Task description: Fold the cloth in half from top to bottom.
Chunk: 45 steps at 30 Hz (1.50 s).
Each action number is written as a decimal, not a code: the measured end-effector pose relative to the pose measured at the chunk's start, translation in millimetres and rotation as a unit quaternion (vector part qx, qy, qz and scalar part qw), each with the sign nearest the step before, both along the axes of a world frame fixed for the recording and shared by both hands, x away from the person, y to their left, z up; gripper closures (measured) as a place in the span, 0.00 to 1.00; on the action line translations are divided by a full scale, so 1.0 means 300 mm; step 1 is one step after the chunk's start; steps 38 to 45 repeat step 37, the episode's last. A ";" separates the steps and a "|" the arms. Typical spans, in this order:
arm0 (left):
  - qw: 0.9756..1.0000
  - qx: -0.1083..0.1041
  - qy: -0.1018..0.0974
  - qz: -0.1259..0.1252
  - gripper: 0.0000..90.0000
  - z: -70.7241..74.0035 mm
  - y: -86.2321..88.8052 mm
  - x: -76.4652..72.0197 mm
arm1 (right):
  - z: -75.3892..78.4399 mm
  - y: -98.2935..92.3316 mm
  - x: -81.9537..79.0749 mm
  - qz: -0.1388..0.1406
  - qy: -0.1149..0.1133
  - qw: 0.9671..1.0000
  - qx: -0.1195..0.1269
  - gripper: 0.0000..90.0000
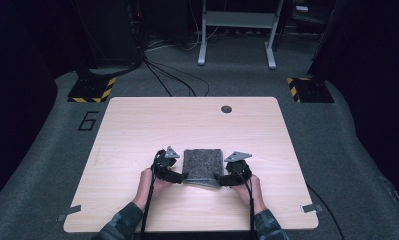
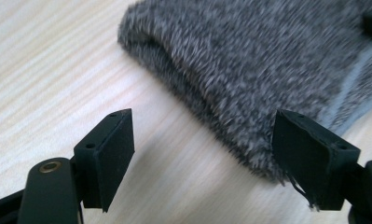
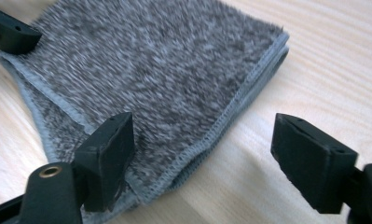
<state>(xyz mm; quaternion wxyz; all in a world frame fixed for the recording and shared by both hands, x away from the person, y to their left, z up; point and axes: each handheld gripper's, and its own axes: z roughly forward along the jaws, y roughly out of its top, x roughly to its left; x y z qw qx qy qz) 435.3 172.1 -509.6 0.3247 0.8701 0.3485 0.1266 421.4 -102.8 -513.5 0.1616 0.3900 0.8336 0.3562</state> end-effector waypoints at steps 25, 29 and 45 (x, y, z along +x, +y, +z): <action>0.996 -0.035 -0.039 0.071 0.13 0.015 0.212 -0.112 | 0.037 -0.208 -0.110 -0.051 -0.028 0.998 0.039 0.16; 0.994 -0.031 -0.035 0.098 0.13 -0.006 0.290 -0.130 | 0.019 -0.282 -0.141 -0.077 -0.030 0.996 0.027 0.16; 0.988 -0.024 -0.035 0.148 0.11 -0.039 0.390 -0.160 | -0.025 -0.392 -0.178 -0.123 -0.028 0.992 0.006 0.14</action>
